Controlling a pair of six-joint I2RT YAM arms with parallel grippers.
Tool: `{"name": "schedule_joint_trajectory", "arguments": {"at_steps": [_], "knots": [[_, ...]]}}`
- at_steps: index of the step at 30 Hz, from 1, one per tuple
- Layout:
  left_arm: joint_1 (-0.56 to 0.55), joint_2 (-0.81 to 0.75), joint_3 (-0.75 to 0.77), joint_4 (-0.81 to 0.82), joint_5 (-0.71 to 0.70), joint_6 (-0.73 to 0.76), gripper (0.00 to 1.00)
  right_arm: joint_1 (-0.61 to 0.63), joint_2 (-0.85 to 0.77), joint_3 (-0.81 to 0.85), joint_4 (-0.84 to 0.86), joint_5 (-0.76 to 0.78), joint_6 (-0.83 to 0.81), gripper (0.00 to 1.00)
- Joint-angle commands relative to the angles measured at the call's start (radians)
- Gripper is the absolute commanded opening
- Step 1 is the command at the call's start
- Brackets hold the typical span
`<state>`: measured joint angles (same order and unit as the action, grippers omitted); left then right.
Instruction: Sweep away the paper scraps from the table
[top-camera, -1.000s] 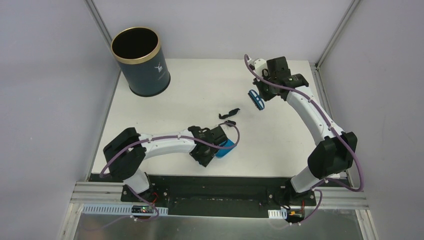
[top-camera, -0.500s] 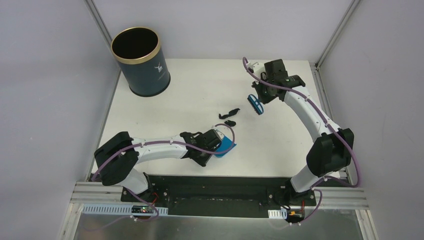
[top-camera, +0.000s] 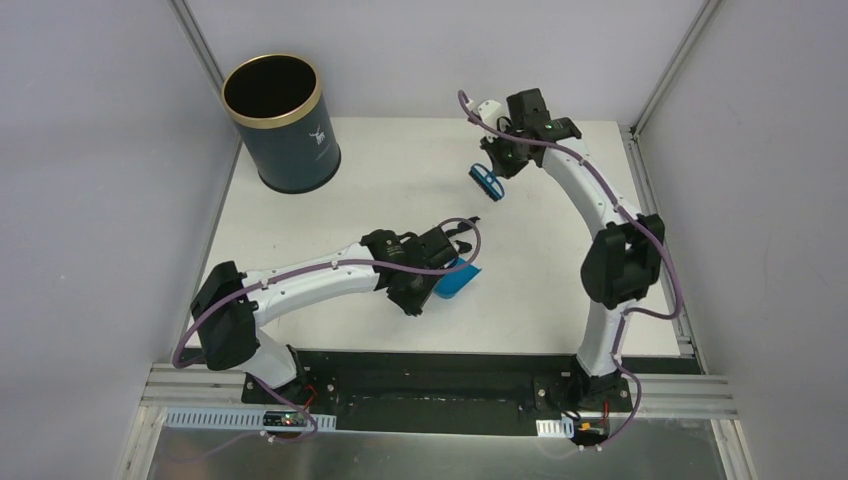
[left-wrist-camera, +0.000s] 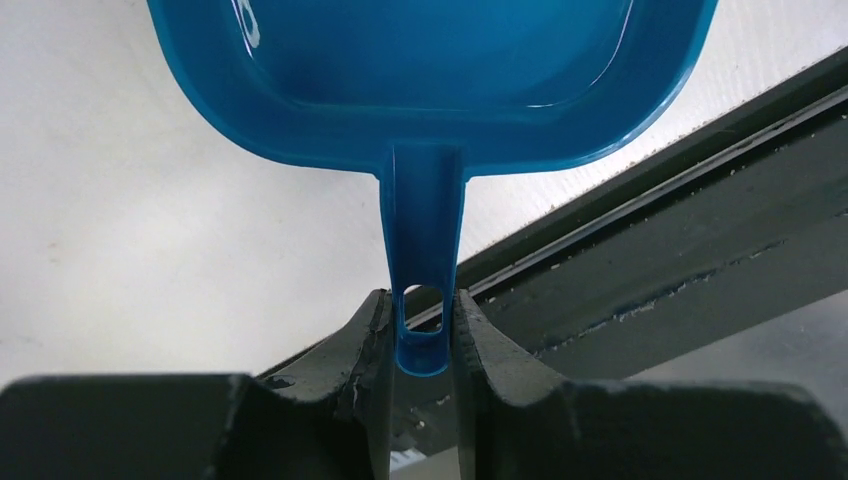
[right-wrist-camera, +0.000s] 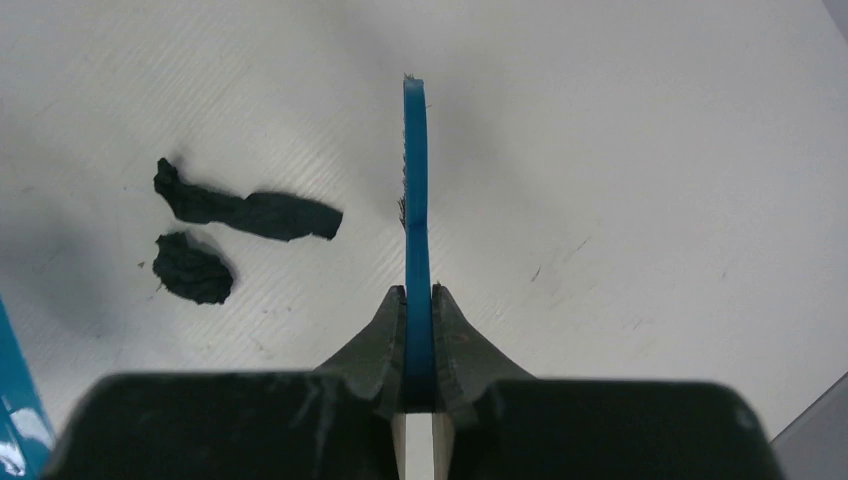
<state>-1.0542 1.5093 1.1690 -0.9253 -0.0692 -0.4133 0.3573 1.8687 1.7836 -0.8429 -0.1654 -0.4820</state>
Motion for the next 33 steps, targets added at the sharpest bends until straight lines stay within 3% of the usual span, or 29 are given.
{"name": "schedule_joint_trajectory", "arguments": {"at_steps": [1,4,8,14,22,33], "knots": [[-0.001,0.065,0.087,-0.224,0.021,-0.028,0.0,0.034,0.15,0.225,-0.051,0.053,-0.088,0.0],[0.002,0.095,0.091,-0.22,0.046,-0.033,0.0,0.047,0.243,0.367,-0.117,0.07,-0.107,0.0],[0.012,0.136,0.107,-0.217,0.037,-0.031,0.0,0.082,0.279,0.393,-0.146,0.1,-0.167,0.0],[0.027,0.19,0.139,-0.201,0.037,-0.008,0.0,0.152,0.271,0.329,-0.242,0.081,-0.216,0.0],[0.052,0.233,0.122,-0.153,0.047,0.021,0.0,0.247,0.191,0.126,-0.301,0.091,-0.239,0.0],[0.056,0.277,0.056,-0.014,0.039,0.034,0.0,0.297,0.142,0.017,-0.447,-0.197,-0.08,0.0]]}}
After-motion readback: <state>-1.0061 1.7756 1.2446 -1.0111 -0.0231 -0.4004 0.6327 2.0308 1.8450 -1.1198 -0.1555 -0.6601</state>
